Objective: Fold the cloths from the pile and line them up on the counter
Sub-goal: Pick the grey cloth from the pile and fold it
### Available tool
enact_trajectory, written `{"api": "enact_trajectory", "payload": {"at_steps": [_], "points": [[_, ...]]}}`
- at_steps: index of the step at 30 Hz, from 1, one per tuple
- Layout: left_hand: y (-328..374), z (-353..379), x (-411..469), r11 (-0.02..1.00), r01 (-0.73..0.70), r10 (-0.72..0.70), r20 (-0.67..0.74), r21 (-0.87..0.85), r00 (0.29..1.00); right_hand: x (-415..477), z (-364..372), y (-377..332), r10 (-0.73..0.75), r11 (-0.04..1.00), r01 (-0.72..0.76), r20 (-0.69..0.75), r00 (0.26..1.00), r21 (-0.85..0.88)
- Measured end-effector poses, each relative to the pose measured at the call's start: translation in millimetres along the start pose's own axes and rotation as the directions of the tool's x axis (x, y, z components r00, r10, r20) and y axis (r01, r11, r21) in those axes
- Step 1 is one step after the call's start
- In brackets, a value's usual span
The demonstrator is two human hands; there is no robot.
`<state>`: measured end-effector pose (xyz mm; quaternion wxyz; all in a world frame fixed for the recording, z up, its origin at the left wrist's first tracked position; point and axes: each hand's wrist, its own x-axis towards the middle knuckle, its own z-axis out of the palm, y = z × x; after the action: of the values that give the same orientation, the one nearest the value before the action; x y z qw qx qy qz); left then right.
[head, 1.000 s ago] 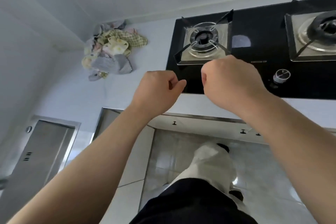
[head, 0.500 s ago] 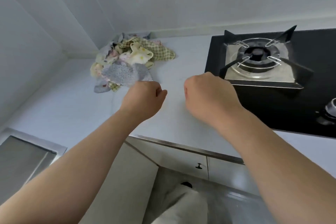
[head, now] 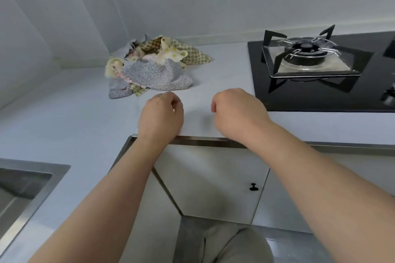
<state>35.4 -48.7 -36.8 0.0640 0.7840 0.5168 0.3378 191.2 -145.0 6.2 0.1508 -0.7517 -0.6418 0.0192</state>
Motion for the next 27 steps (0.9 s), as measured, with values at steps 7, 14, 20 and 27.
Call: {"api": "enact_trajectory", "payload": {"at_steps": [7,14,20,27], "points": [[-10,0,42,0.995,0.044,-0.069,0.282,0.093,0.957,2,-14,-37,0.04,0.997,-0.042,-0.022,0.999,-0.068],[-35,17,63,0.997,0.042,-0.065,0.4,0.067,0.914,9,-5,-46,0.073,0.987,-0.068,0.028,0.997,-0.148],[-45,28,71,0.999,-0.013,-0.005,0.37,0.044,0.929,26,2,-44,0.116,0.98,-0.107,0.045,0.992,-0.166],[-20,2,75,0.963,-0.1,0.107,0.016,-0.25,0.994,42,4,-37,0.155,0.988,-0.154,0.029,0.988,-0.017]]}}
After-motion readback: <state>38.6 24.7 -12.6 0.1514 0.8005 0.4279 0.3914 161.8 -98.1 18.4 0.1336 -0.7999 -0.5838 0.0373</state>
